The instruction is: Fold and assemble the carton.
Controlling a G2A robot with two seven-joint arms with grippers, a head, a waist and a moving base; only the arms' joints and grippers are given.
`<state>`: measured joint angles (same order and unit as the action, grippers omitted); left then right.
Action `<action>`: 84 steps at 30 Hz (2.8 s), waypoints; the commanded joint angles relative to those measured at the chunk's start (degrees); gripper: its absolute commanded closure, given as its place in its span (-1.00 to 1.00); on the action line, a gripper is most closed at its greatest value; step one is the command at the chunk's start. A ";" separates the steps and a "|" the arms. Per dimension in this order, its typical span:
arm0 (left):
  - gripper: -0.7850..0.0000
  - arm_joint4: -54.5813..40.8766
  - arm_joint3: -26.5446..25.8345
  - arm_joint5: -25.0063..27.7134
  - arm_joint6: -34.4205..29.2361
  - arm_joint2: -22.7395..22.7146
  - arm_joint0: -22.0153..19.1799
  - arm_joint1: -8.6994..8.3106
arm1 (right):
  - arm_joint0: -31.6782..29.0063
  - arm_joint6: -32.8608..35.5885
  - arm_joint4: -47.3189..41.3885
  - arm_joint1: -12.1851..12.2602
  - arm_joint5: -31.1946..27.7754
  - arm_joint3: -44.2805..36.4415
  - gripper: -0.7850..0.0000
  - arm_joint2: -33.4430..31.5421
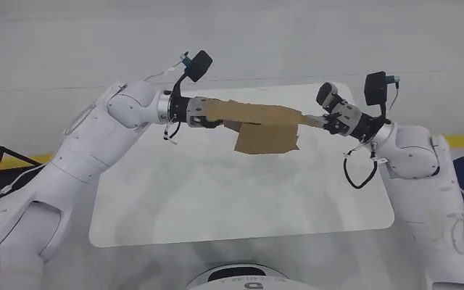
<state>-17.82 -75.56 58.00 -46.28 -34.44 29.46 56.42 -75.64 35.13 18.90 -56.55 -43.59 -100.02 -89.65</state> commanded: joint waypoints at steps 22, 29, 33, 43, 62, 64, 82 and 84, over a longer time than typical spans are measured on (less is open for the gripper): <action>1.00 33.00 -8.91 -6.53 8.21 -8.05 0.79 -0.66 | 0.02 4.24 -13.44 0.88 3.46 -3.79 -1.00 0.45; 1.00 34.56 -9.11 -6.79 9.38 -7.75 0.49 0.01 | 1.52 7.76 -20.55 0.81 5.43 -1.45 -0.96 4.82; 1.00 35.07 -8.85 -6.57 9.23 -7.36 0.00 0.40 | 2.64 10.11 -25.52 0.77 4.83 0.13 -0.87 6.73; 1.00 36.38 -8.20 -6.64 8.96 -6.33 -1.38 1.47 | 4.54 15.27 -45.75 0.04 12.87 4.35 -0.58 13.84; 1.00 41.06 -7.53 -9.24 8.61 -6.01 -1.65 2.54 | 7.01 16.53 -52.00 -0.77 23.50 9.77 -0.90 15.62; 1.00 40.72 -7.08 -9.63 9.11 -6.42 -1.12 2.49 | 6.94 14.87 -48.61 -0.61 22.93 9.66 -1.00 14.54; 1.00 35.82 -4.79 -10.81 13.22 -9.22 2.99 1.94 | -0.81 -2.06 -22.98 1.01 21.61 -0.71 -1.00 1.21; 1.00 32.67 -4.26 -12.24 16.05 -9.81 4.84 2.01 | -0.81 -2.06 -22.98 1.01 21.61 -0.71 -1.00 1.21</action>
<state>17.21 -80.18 46.62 -32.31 -43.90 33.09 58.39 -76.45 33.07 -4.07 -55.54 -21.99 -100.73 -88.45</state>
